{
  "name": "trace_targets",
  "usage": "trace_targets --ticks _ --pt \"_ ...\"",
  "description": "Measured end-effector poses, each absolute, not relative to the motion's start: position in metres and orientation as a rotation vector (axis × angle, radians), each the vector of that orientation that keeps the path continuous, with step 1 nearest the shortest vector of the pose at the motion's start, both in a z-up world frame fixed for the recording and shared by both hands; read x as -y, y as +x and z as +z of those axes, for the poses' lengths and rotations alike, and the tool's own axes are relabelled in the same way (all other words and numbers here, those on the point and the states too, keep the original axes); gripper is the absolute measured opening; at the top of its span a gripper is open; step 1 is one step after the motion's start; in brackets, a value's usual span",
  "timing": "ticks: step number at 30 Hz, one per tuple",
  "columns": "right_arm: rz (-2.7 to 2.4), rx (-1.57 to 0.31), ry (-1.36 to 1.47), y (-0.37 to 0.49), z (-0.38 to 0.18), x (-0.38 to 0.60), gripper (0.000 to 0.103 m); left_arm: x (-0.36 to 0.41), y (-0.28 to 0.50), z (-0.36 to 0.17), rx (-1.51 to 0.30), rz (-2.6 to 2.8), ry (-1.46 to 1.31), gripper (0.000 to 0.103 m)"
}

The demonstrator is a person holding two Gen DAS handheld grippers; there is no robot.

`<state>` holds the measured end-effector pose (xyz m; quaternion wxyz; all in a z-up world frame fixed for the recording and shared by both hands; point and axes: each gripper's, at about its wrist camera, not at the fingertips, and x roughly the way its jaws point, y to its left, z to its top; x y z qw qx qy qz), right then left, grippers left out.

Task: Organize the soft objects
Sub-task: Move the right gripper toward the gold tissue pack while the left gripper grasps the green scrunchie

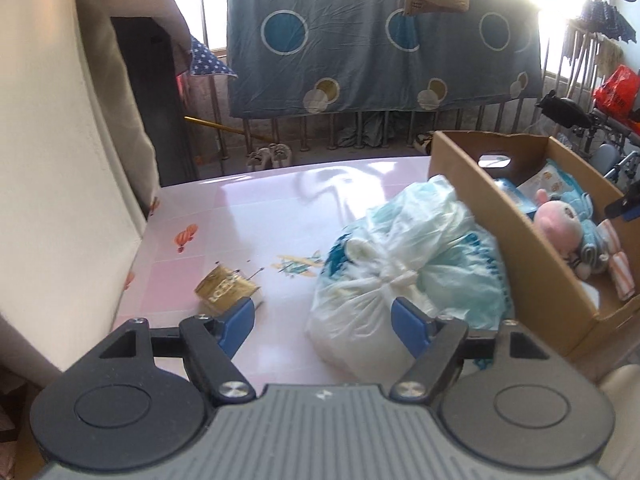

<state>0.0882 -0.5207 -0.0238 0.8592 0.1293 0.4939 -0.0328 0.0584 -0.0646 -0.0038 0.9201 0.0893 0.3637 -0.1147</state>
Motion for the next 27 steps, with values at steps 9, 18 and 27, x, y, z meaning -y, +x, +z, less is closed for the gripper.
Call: trace_targets --ticks 9,18,27 --pt "0.254 -0.927 0.244 0.115 0.025 0.409 0.076 0.0 0.048 -0.03 -0.822 -0.087 0.184 0.08" --pt "0.578 -1.033 0.213 0.197 -0.003 0.237 0.077 -0.017 0.062 -0.067 -0.84 -0.014 0.22 0.082" --pt "0.695 -1.178 0.092 0.292 -0.07 0.115 0.077 -0.022 0.086 -0.112 -0.915 -0.05 0.217 0.082"
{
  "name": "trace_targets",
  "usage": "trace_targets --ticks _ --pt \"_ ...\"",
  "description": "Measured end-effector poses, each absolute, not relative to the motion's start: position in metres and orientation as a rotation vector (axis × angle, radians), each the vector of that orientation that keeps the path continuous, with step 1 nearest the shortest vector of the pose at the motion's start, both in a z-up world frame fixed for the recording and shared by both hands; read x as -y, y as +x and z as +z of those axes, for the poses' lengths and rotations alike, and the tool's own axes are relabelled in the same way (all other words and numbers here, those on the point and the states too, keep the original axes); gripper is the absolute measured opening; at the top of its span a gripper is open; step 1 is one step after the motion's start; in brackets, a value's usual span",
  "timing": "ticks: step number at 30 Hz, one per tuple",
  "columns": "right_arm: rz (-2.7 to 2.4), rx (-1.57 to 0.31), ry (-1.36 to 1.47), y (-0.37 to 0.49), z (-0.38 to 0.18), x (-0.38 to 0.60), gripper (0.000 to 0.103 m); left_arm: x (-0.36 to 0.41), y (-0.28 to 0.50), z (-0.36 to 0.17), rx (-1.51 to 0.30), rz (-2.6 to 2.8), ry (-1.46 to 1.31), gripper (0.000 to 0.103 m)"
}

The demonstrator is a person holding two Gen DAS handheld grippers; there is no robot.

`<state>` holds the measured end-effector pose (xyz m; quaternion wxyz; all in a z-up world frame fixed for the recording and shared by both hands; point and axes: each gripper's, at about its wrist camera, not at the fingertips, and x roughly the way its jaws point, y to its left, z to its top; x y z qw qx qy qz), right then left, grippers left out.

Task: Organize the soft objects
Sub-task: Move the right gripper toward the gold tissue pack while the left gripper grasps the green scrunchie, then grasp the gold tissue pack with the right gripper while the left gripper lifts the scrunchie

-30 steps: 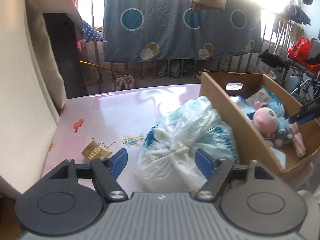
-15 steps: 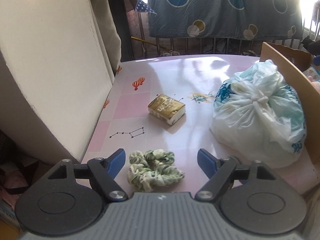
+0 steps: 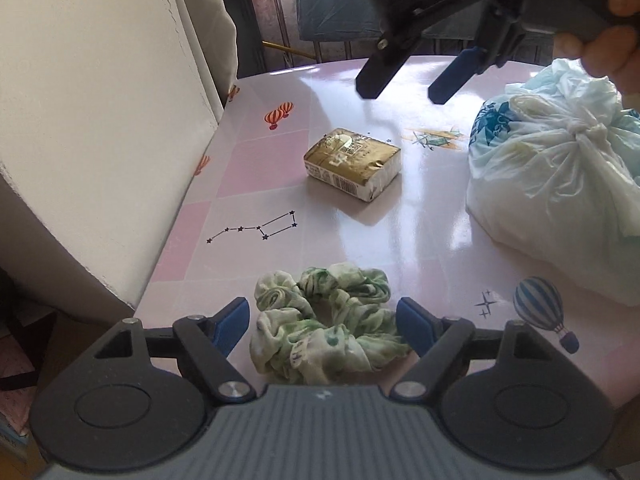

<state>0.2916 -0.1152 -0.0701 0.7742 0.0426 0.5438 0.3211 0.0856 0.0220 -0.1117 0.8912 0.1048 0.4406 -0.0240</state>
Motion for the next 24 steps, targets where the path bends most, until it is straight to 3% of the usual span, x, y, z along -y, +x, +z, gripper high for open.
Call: trace_targets --ticks 7,12,14,16,18,24 --pt "0.683 -1.239 0.043 0.319 -0.114 0.073 0.077 -0.025 0.094 -0.123 -0.919 -0.069 0.167 0.077" --pt "0.701 -1.248 -0.018 0.319 -0.13 0.056 0.076 -0.031 0.095 -0.124 -0.914 -0.08 0.108 0.057" --pt "0.71 -1.267 -0.042 0.317 -0.137 0.052 0.072 -0.033 0.095 -0.124 -0.908 -0.075 0.096 0.05" --pt "0.701 -1.269 -0.08 0.314 -0.139 0.05 0.056 -0.034 0.094 -0.123 -0.906 -0.066 0.088 0.044" --pt "0.7 -1.253 -0.097 0.311 -0.137 0.051 0.054 -0.036 0.093 -0.121 -0.898 -0.052 0.08 0.037" --pt "0.678 -1.257 -0.006 0.311 -0.129 0.068 0.052 -0.038 0.089 -0.114 -0.874 -0.046 0.056 0.03"
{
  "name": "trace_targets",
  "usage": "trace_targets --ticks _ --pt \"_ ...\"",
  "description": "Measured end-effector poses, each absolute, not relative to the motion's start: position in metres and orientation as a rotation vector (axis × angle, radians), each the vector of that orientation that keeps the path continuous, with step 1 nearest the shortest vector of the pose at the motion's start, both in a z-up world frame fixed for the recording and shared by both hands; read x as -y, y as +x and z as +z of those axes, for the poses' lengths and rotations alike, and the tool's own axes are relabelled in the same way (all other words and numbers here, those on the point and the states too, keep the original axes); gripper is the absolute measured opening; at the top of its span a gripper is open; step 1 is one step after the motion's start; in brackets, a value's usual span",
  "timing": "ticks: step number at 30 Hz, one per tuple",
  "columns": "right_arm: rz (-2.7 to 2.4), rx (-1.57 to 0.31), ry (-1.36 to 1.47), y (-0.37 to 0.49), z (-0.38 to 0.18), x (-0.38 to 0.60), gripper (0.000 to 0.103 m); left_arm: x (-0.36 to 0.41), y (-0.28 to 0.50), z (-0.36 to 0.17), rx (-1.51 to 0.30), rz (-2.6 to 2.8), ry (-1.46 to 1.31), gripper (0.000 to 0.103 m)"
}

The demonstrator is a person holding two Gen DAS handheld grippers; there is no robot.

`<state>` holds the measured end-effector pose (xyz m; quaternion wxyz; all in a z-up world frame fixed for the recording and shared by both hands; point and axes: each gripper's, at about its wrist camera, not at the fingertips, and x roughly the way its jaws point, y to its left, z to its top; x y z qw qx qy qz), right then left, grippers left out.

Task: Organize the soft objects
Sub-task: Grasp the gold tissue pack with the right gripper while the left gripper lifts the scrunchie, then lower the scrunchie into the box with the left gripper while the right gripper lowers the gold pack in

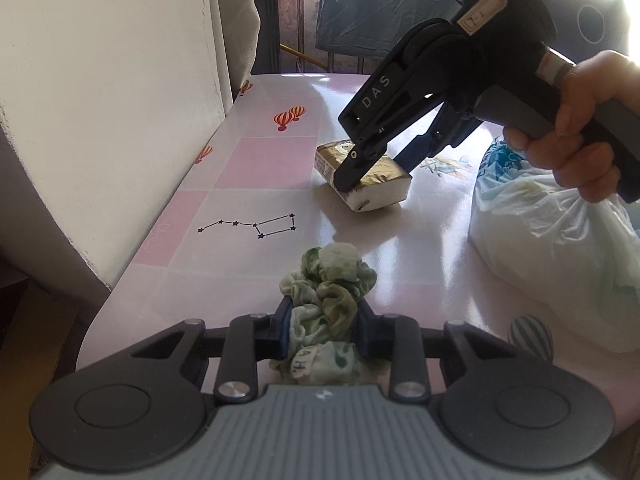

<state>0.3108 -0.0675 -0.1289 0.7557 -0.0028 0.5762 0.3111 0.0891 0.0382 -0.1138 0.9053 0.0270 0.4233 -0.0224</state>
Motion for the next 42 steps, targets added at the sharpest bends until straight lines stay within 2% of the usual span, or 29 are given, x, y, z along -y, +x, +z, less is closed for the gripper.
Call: trace_targets --ticks 10,20,27,34,38,42 --pt "0.658 -1.119 0.205 0.266 -0.046 0.16 0.052 -0.032 0.071 -0.088 -0.837 -0.069 0.009 0.03" --pt "0.409 -0.935 0.4 0.146 0.032 0.375 0.052 0.02 0.06 -0.058 -0.784 -0.176 0.064 0.03" --pt "0.203 -0.883 0.505 0.052 0.03 0.492 0.053 0.081 0.056 -0.017 -0.701 -0.327 0.135 0.03" --pt "0.138 -0.839 0.602 0.003 0.008 0.536 0.053 0.186 0.055 0.021 -0.638 -0.555 0.25 0.031" --pt "0.132 -0.815 0.627 -0.007 0.005 0.552 0.053 0.258 0.061 0.021 -0.66 -0.653 0.337 0.031" --pt "0.115 -0.795 0.64 -0.015 0.003 0.567 0.053 0.316 0.08 -0.001 -0.778 -0.73 0.36 0.032"
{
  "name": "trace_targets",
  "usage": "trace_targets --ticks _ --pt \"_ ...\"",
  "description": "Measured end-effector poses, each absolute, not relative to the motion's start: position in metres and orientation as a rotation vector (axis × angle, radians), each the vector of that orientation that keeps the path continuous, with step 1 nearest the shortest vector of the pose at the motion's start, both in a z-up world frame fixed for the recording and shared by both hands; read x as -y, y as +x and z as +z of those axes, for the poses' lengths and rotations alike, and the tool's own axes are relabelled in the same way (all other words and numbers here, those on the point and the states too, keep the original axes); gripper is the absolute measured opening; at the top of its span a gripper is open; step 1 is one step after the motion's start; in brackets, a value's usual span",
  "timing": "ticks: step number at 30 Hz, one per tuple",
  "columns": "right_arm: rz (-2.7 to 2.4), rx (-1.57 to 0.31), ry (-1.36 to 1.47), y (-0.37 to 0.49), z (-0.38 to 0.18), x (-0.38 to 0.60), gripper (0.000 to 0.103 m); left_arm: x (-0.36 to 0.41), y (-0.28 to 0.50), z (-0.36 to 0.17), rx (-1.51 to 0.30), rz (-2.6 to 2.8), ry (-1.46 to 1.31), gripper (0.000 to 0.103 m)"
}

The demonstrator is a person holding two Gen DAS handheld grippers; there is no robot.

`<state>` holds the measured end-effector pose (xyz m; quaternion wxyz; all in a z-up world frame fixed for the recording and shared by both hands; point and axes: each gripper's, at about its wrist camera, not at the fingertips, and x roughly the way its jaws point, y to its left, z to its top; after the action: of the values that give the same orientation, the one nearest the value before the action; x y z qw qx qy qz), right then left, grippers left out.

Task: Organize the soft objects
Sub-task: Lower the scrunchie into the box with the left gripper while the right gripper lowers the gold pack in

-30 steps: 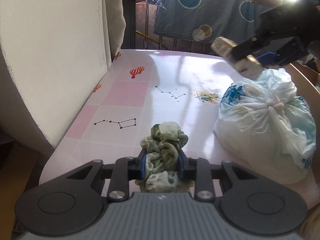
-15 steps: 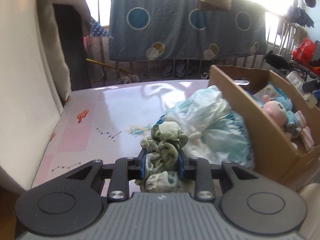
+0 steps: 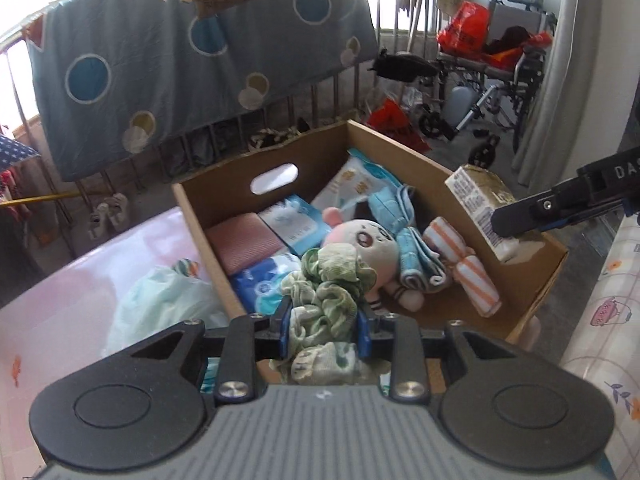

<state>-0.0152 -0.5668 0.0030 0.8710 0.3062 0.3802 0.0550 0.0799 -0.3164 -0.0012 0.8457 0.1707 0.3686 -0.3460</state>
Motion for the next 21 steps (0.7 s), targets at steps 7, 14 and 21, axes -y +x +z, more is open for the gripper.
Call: trace_targets --ticks 7,14,21 --pt "0.072 -0.789 0.666 -0.026 -0.01 0.596 0.053 0.376 0.111 -0.05 -0.984 -0.791 0.346 0.041" --pt "0.055 -0.839 0.659 -0.025 -0.028 0.604 0.054 0.388 0.113 -0.069 -1.052 -0.796 0.343 0.058" --pt "0.047 -0.881 0.594 -0.017 -0.033 0.591 0.054 0.37 0.117 -0.052 -1.034 -0.807 0.262 0.069"
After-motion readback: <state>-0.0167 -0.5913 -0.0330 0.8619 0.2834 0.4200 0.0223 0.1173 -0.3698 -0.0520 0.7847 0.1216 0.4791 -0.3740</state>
